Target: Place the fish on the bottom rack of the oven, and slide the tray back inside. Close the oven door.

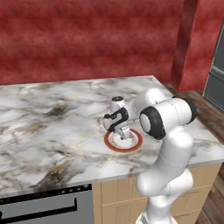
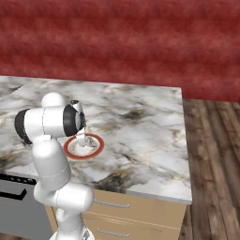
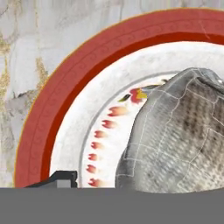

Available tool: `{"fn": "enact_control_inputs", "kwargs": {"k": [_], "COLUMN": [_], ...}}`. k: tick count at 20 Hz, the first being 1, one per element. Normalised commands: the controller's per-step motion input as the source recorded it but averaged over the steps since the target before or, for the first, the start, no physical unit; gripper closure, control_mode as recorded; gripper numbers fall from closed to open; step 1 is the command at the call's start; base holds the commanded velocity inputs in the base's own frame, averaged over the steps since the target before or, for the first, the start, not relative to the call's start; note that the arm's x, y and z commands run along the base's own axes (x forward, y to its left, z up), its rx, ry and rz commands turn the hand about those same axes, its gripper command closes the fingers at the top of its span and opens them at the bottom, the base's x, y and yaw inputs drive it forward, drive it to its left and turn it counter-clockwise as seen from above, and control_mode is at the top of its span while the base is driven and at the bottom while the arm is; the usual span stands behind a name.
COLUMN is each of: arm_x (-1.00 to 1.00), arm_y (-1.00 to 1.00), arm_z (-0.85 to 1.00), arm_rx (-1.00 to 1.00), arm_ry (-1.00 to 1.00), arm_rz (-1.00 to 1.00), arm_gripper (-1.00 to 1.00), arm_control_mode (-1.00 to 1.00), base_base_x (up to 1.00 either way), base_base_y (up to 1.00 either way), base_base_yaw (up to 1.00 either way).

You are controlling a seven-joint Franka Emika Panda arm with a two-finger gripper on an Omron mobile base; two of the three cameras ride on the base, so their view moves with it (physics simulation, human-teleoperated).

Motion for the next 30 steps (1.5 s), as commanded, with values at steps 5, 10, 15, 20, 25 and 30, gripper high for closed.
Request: {"fn": "enact_control_inputs", "kwargs": {"k": [5,10,15,20,25,30], "arm_x": [-0.62,-0.99,-1.0,-1.0,-1.0,-1.0], "arm_y": [-0.21,-0.36,-0.54,-0.59,-0.21,-0.01], "arm_z": [0.3,0.98,1.0,0.99,0.98,0.73], "arm_rx": [0.0,0.0,0.01,0.05,0.01,-0.01], "arm_ry": [-0.26,-0.32,-0.27,-0.24,-0.25,-0.24], "arm_rz": [0.0,0.0,0.0,0.0,0.0,0.0], "arm_gripper": [1.0,1.0,1.0,1.0,1.0,1.0], "arm_control_mode": [-1.0,-1.0,-1.0,-1.0,-1.0,-1.0], "base_base_x": [0.0,0.0,0.0,0.0,0.0,0.0], "base_base_y": [0.0,0.0,0.0,0.0,0.0,0.0], "base_base_yaw": [0.0,0.0,0.0,0.0,0.0,0.0]}}
